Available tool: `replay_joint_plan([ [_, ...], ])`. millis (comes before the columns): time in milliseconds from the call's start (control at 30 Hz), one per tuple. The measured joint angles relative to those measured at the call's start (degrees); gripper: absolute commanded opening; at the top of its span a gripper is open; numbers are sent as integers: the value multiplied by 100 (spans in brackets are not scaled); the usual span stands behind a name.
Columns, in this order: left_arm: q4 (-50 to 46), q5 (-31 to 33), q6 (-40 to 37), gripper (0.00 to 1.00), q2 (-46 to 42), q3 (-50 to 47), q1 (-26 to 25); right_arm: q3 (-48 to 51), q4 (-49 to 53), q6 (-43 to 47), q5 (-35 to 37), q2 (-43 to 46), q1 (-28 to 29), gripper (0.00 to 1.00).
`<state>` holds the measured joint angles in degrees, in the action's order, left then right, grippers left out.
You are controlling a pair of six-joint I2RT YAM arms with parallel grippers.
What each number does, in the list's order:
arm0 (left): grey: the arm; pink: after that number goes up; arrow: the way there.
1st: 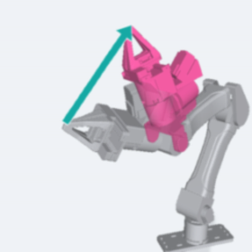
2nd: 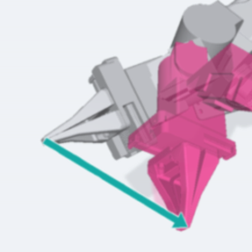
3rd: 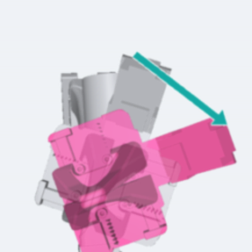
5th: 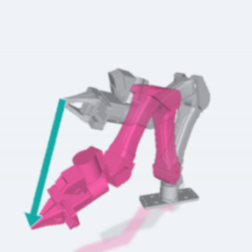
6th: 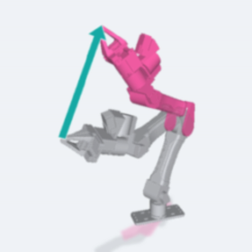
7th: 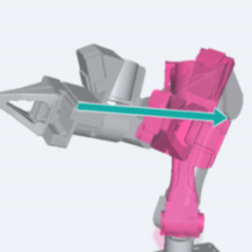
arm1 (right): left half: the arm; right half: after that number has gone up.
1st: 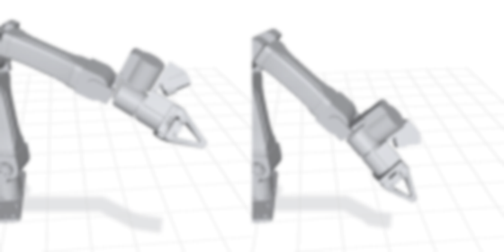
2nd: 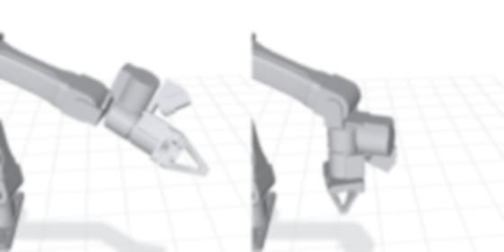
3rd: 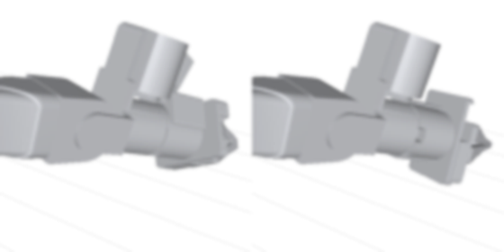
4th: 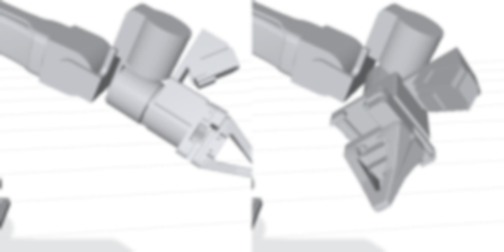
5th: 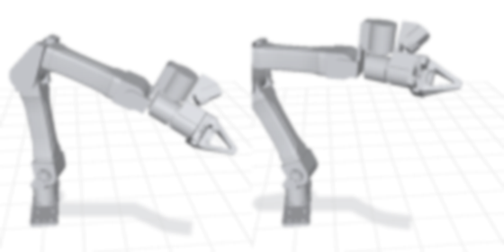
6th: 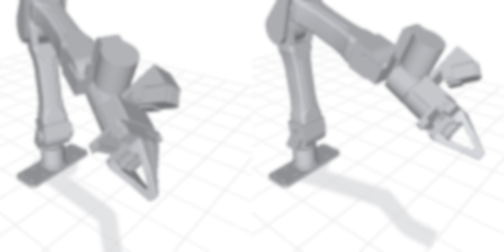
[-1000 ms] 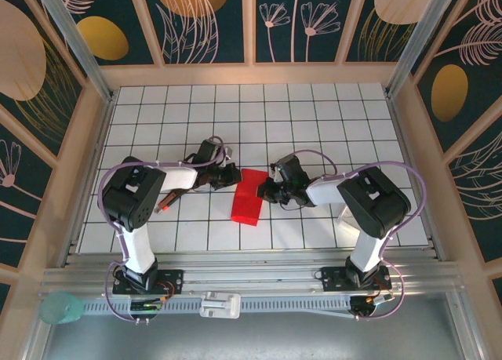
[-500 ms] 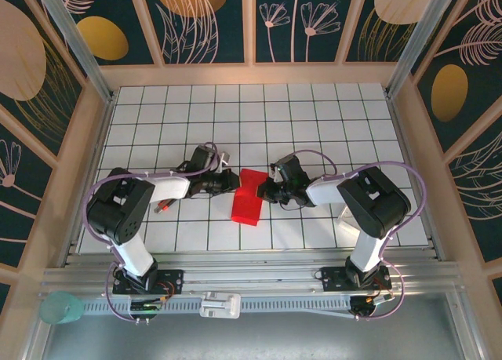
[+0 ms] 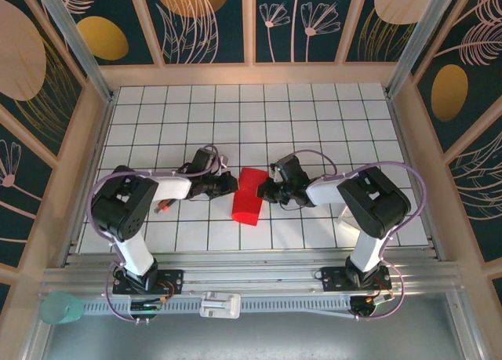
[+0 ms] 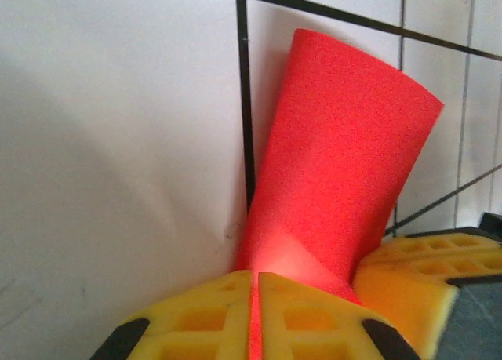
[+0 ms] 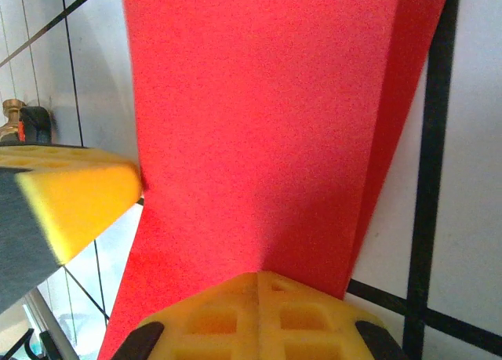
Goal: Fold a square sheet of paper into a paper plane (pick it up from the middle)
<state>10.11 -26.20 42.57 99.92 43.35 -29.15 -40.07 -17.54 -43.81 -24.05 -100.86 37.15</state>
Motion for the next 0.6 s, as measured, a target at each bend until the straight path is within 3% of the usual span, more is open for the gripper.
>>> replay_joint_plan([
  [300,131,-326,192,12,-525,-420,-393,0,0,0,2,0,4,0],
  [600,-184,-39,90,14,-654,-793,-186,15,-2,0,42,20,11,0],
])
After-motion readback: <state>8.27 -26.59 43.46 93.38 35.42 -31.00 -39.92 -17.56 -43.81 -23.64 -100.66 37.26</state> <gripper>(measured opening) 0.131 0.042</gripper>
